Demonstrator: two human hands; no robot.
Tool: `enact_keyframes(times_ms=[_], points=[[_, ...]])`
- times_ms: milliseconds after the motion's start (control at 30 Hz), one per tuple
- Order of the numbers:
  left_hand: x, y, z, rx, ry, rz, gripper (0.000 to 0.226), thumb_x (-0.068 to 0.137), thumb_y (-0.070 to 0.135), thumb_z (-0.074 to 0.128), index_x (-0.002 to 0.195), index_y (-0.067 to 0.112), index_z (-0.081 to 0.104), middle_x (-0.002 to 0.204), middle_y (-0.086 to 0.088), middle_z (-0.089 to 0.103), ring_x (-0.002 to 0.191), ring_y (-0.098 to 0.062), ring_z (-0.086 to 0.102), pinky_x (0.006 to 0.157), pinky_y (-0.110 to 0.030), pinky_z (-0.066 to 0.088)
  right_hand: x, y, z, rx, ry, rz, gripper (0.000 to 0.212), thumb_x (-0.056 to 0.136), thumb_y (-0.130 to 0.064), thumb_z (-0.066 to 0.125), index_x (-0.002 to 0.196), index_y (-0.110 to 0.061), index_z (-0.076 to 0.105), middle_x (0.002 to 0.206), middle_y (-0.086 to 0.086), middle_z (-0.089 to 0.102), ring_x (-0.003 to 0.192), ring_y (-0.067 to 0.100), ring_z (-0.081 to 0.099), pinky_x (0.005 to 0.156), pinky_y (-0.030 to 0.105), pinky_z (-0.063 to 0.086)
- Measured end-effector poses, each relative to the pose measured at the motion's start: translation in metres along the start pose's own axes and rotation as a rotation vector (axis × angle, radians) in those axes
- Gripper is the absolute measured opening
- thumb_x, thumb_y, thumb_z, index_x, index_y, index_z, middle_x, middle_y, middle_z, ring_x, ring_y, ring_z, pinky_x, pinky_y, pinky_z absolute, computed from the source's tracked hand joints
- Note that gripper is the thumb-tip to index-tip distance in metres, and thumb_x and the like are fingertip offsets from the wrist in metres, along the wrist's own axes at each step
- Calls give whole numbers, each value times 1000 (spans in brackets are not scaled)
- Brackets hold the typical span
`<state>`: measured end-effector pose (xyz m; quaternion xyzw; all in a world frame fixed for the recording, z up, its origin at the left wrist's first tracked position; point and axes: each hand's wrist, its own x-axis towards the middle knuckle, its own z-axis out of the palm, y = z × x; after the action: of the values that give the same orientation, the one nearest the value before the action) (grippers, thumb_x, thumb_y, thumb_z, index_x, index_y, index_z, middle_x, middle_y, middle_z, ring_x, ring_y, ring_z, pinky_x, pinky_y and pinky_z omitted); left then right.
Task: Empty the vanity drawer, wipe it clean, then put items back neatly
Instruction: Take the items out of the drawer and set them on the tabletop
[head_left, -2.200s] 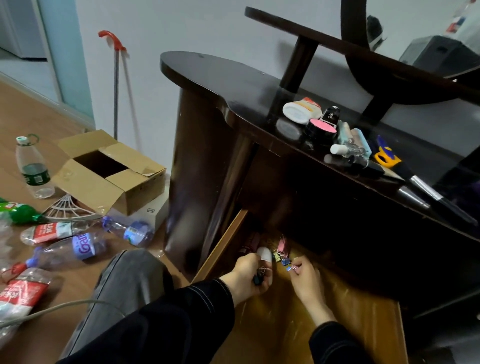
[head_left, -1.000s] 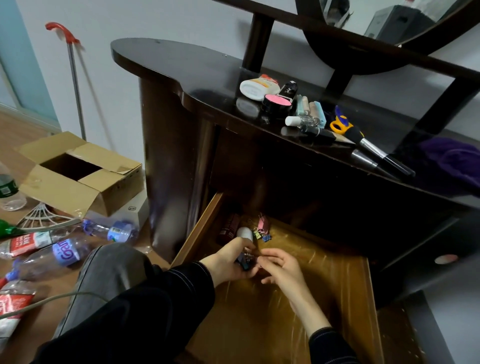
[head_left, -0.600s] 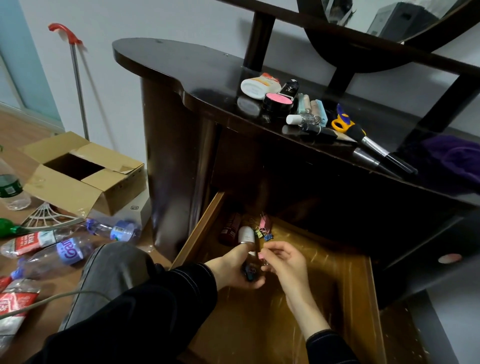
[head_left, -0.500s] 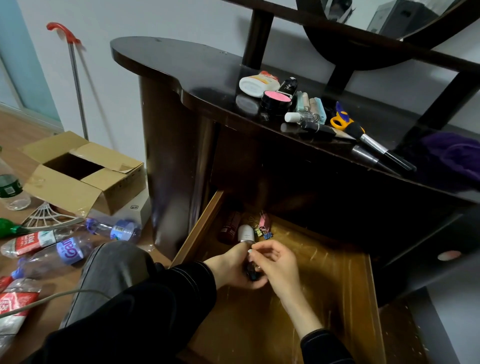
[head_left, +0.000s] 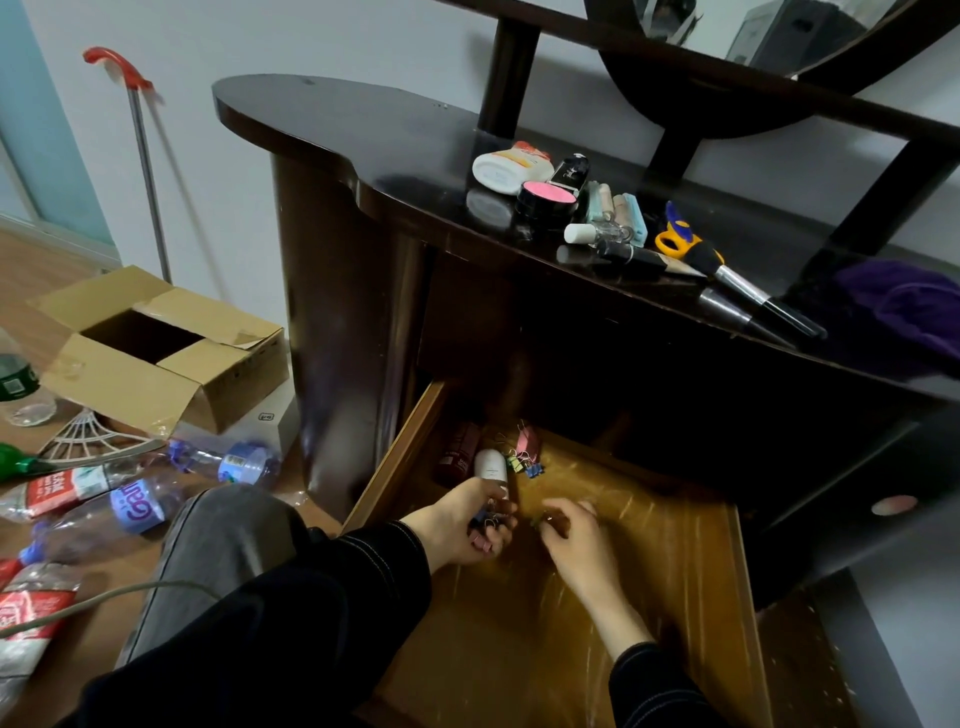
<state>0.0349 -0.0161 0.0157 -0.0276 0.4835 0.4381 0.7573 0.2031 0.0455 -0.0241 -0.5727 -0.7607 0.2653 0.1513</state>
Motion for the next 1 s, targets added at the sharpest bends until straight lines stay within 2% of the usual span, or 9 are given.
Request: enact_keyframes(times_ms=[100,167,267,400,533,667,767,867,1000], points=[[0,0,0,-97,61,-23,23,96,21,55,99,-1,59,102,-17,56,68,-22,53,43,-22,45,1,-2,9,-110,-19,-9,27,99,-12,61,124,-20,68,127,-2,62,116,18,61,89,22,48],[0,0,-1,-146,64,-45,25,94,20,58,107,-1,59,116,-18,54,79,-26,55,45,-26,51,-1,-3,7,-48,-17,15,21,97,-8,63,114,-17,72,116,-1,69,107,16,65,86,22,52],[3,0,-1,-152,59,-55,30,93,22,60,113,1,57,121,-17,53,95,-28,55,47,-29,51,-6,-12,-6,305,12,68,14,93,-4,68,97,-17,73,99,3,73,85,10,69,69,23,57],[5,1,-1,-201,58,-64,50,90,34,66,130,9,50,133,-12,53,116,-29,52,55,-37,48,-21,-38,-19,731,-1,46,14,88,-5,73,94,-17,76,85,3,76,65,7,67,54,19,51],[4,1,2,-200,-19,-135,56,86,47,69,127,13,52,119,-10,52,106,-30,49,64,-41,48,-33,-58,-13,731,-84,-39,17,87,-4,75,89,-20,77,82,-4,75,69,4,68,56,17,50],[4,2,4,-138,-68,-124,50,84,49,72,107,9,54,99,-10,53,89,-28,50,59,-39,56,-36,-59,-8,585,-11,-99,17,87,-8,75,87,-25,75,84,-13,74,83,3,70,68,17,55],[6,-1,4,-50,-61,-44,41,89,46,66,97,7,58,84,-9,56,74,-22,54,51,-23,49,-36,-57,-10,658,-29,-129,11,91,-14,73,90,-25,76,87,-9,76,82,5,71,67,21,57],[5,1,1,-2,-119,46,30,95,34,53,84,7,58,74,-10,59,56,-16,50,37,-15,35,-29,-49,-15,819,125,-44,8,95,-18,68,95,-21,75,85,1,76,66,6,63,57,19,49],[2,5,1,-32,-145,127,15,91,13,49,78,8,54,72,-7,56,51,-10,39,34,-13,23,-10,-20,-13,727,232,170,16,98,-9,60,103,-19,71,94,1,73,71,14,61,56,22,45]])
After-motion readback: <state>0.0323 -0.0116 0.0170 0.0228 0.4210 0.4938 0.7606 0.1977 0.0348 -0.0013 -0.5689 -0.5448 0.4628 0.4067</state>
